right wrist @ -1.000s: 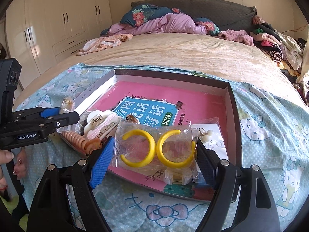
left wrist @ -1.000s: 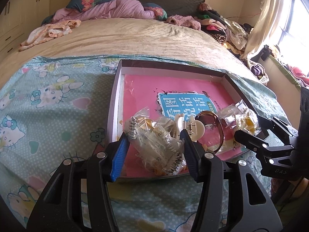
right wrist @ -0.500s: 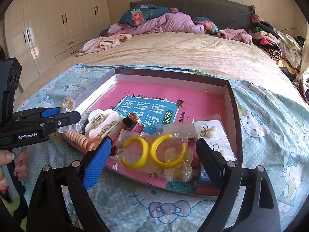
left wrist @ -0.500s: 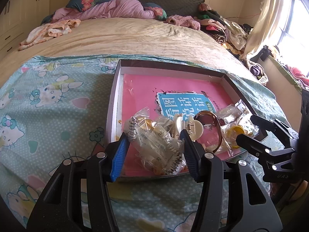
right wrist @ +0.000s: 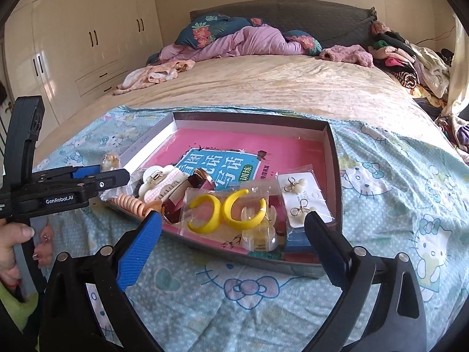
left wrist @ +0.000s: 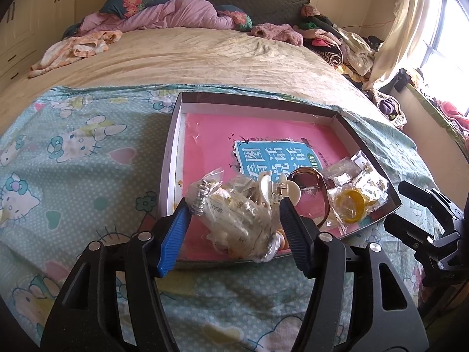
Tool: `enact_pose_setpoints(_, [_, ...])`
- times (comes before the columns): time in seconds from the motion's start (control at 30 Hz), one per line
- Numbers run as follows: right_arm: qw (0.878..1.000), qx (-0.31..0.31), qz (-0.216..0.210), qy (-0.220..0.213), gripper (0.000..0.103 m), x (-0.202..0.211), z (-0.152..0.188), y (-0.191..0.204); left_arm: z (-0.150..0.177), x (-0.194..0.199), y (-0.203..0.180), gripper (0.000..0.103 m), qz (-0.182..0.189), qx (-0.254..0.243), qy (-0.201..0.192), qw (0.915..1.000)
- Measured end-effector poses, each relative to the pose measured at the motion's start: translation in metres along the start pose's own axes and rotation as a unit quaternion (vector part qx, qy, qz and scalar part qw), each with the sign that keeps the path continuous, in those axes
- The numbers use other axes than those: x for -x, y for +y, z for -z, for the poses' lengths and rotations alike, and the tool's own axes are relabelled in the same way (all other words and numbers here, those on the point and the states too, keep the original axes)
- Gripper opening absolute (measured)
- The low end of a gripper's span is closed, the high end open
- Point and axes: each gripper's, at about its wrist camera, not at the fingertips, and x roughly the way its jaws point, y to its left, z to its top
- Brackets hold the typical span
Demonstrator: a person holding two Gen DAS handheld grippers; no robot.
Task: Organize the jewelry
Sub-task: 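Carry the comb bag and hoop earrings bag into the pink tray and release both, then withdraw both open tools from the tray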
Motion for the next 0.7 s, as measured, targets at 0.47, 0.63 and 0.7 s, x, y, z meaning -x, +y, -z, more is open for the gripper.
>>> enact_pose_setpoints(0.47, [0.999,0.004,0.008,-0.039,0.098,0.053,-0.001,0.007,0.001,0.053,-0.011,0.083,-0.001,-0.001,-0.038,0.9993])
enact_pose_setpoints(0.63, [0.998,0.010,0.011,-0.055,0.098,0.078,0.000,0.012,0.003,0.080,-0.016,0.093,-0.001,-0.001,-0.056,0.9985])
enact_pose_setpoints(0.7, [0.998,0.011,0.011,-0.061,0.098,0.088,0.001,0.014,0.005,0.091,-0.018,0.093,0.000,-0.001,-0.062,0.9980])
